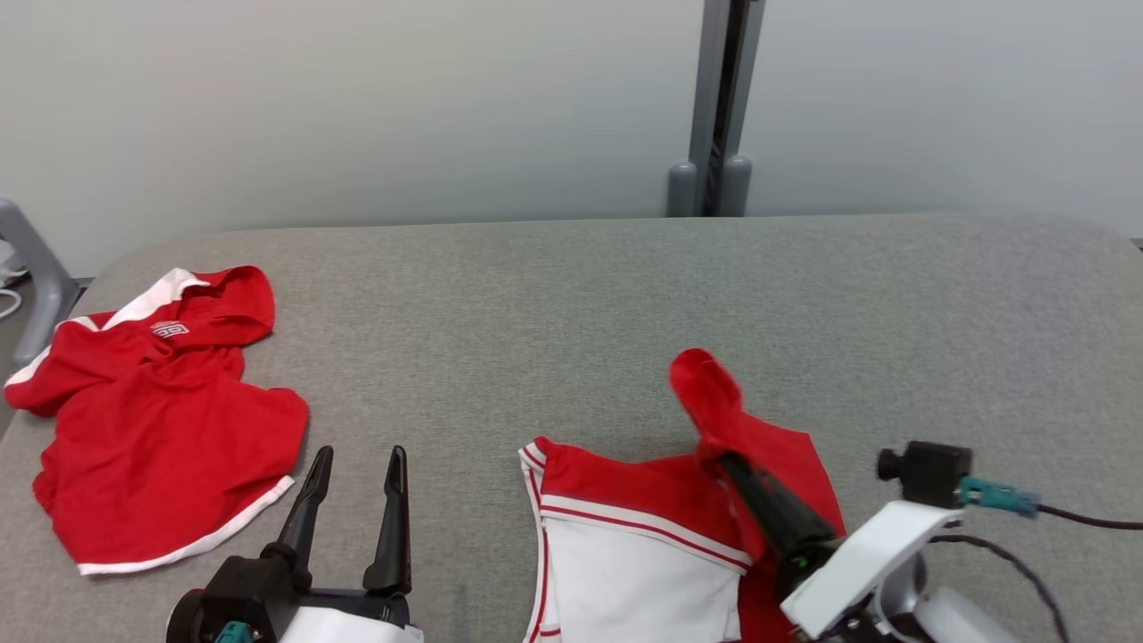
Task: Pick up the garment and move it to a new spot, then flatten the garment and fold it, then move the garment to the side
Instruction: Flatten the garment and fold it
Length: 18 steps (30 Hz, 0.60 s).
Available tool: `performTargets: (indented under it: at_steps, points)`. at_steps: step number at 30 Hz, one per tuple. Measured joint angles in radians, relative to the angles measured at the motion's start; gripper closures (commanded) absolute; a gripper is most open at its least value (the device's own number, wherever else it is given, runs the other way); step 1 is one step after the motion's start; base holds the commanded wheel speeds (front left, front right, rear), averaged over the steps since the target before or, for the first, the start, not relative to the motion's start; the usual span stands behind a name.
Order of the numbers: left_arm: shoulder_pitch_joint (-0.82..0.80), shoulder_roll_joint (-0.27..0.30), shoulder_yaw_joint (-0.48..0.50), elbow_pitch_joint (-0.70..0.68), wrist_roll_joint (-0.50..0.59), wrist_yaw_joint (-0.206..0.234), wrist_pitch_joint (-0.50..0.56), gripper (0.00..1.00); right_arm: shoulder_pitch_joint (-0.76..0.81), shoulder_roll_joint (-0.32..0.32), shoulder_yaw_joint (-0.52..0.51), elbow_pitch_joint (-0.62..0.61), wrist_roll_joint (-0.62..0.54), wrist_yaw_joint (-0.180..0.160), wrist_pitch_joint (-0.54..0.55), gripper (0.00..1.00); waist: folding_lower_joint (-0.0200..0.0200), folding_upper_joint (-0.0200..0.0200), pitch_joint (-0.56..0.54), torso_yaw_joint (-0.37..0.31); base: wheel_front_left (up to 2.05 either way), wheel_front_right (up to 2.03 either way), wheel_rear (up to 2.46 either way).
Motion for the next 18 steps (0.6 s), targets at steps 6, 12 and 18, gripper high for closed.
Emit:
performTargets:
  at_steps: [6,12,18]
  points:
    - [0.001,0.000,-0.010,0.002,0.000,0.000,0.000,0.00,-0.015,0.056,0.067,0.081,-0.033,0.000,0.024,1.00,0.0000,0.0000,-0.008,0.047,0.00,0.00,0.00]
    - [0.008,0.000,-0.009,0.006,-0.002,0.000,0.000,0.00,-0.021,0.094,0.100,0.141,-0.036,0.000,0.023,1.00,0.0000,0.0000,-0.011,0.089,0.00,0.00,0.00]
    - [0.014,0.000,-0.021,0.015,0.025,-0.006,0.000,0.00,-0.042,0.114,0.128,0.221,-0.032,0.000,0.015,1.00,0.0000,0.0000,-0.009,0.130,0.00,0.00,0.00]
